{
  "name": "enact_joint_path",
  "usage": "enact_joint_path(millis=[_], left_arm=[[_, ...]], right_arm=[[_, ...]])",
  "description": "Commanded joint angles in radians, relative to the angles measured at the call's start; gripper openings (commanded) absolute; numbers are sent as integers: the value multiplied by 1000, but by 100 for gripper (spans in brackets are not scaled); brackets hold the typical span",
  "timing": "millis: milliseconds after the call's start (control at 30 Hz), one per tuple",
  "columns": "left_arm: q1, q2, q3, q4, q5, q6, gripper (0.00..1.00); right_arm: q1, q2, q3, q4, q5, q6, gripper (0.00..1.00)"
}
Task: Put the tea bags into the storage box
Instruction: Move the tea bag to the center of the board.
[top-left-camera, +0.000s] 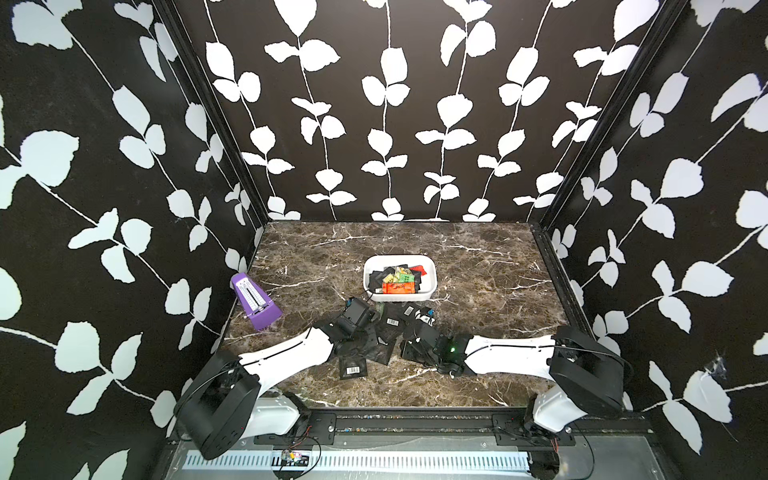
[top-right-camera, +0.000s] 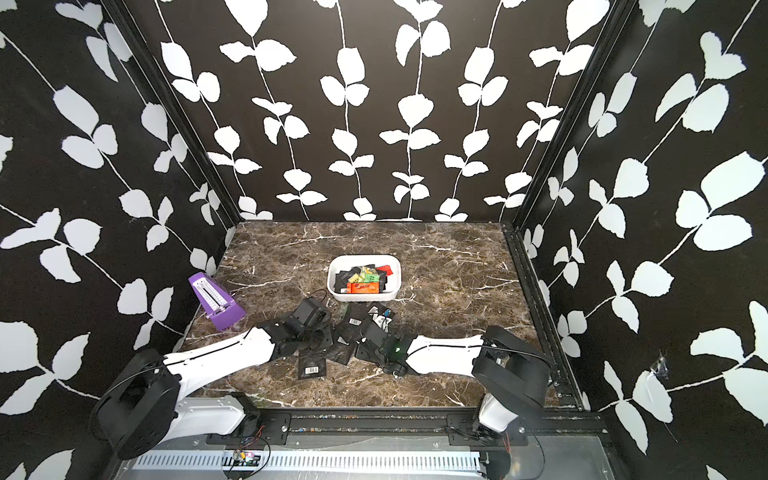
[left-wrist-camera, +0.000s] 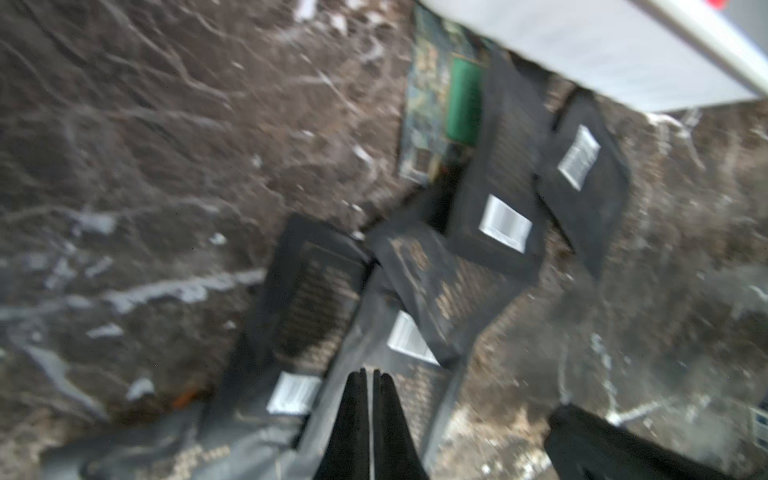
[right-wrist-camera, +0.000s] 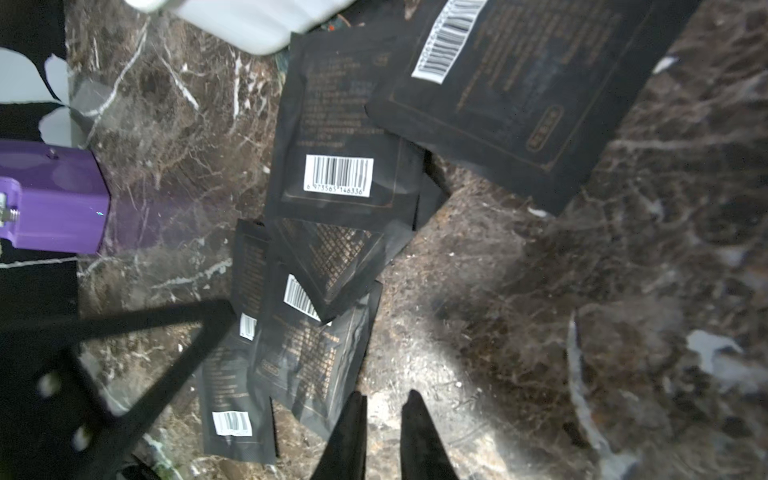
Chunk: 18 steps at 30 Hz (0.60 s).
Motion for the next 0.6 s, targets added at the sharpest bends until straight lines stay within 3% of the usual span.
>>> enact_joint_path(millis=[0,167,333,567], left_arm=[[36,38,30,15,2,40,0],[40,73,-2,76,60,15,0],[40,80,-34,84,39,4,0],[39,116,-67,117,90,-3,0]], right_arm=[[6,29,-13,24,1,3,22],[5,39,-5,23,3,2,26],[5,56,7,24,3,2,36],[5,81,18,29,2,5,39]])
